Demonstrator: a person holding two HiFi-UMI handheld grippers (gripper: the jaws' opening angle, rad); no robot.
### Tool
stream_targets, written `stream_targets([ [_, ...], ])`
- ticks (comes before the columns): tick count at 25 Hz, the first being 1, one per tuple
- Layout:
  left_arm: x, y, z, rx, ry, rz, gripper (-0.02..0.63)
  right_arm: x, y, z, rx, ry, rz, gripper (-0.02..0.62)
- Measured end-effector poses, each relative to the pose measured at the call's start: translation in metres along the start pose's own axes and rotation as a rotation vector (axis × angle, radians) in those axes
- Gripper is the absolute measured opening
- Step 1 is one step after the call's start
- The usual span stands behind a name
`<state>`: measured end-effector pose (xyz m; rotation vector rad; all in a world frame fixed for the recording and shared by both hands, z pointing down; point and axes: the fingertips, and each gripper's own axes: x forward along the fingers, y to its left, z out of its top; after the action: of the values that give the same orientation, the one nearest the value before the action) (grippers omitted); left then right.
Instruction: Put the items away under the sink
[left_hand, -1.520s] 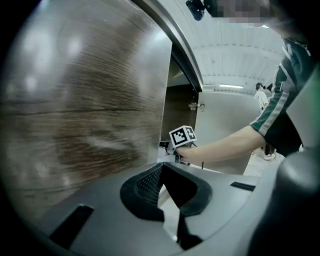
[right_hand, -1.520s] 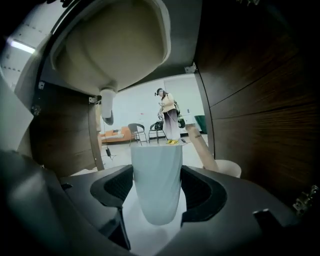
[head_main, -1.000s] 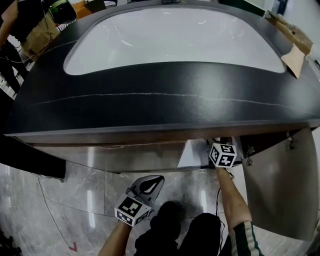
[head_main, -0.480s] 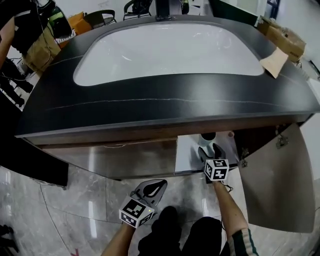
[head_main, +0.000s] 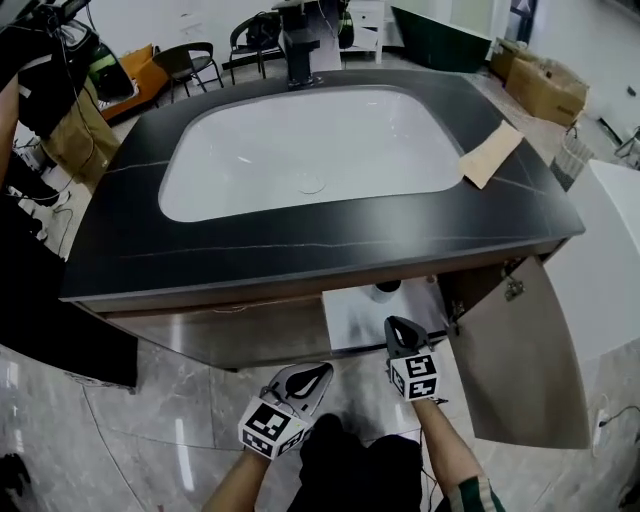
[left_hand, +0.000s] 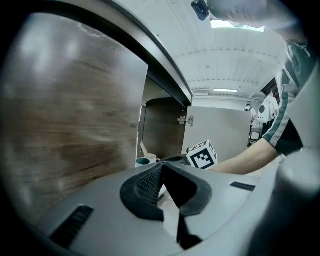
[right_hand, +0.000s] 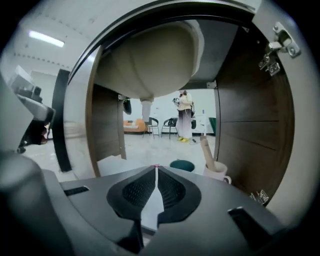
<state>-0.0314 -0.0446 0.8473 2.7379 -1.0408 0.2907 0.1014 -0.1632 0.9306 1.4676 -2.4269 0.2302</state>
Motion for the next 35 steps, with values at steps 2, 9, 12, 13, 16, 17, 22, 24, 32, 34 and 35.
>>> stream_targets([
  [2,-0.003,-0.006,0.022,0.000,-0.004,-0.001,0.009,-0.019,0.009,0.016,0.010,0.000,0.045,0.040],
  [9,-0.027,-0.027,0.125,0.051,0.032,-0.001,0.009,-0.084,0.030,0.096,0.084,0.051,0.083,0.041],
  [12,-0.044,-0.034,0.177,0.036,0.055,0.006,0.009,-0.116,0.038,0.140,0.085,0.068,0.064,0.041],
  [13,-0.050,-0.037,0.194,0.031,0.065,0.006,0.009,-0.126,0.041,0.154,0.092,0.076,0.059,0.041],
  [16,-0.069,-0.045,0.246,0.001,0.080,0.010,0.009,-0.159,0.052,0.200,0.115,0.102,0.066,0.041],
  [17,-0.074,-0.047,0.264,-0.011,0.079,0.018,0.009,-0.168,0.055,0.217,0.123,0.104,0.071,0.042],
  [22,-0.096,-0.058,0.344,-0.033,0.079,0.018,0.009,-0.202,0.064,0.314,0.141,0.087,0.070,0.041],
  [24,-0.104,-0.062,0.374,-0.035,0.079,0.009,0.009,-0.214,0.063,0.352,0.169,0.079,0.058,0.041],
  [32,-0.113,-0.044,0.466,-0.078,0.072,-0.008,0.009,-0.225,0.050,0.446,0.298,0.155,-0.010,0.041],
  [34,-0.110,-0.036,0.486,-0.074,0.063,-0.027,0.009,-0.221,0.043,0.464,0.304,0.169,-0.038,0.041],
  [35,-0.108,-0.032,0.493,-0.062,0.062,-0.041,0.009,-0.216,0.040,0.474,0.302,0.169,-0.051,0.041],
])
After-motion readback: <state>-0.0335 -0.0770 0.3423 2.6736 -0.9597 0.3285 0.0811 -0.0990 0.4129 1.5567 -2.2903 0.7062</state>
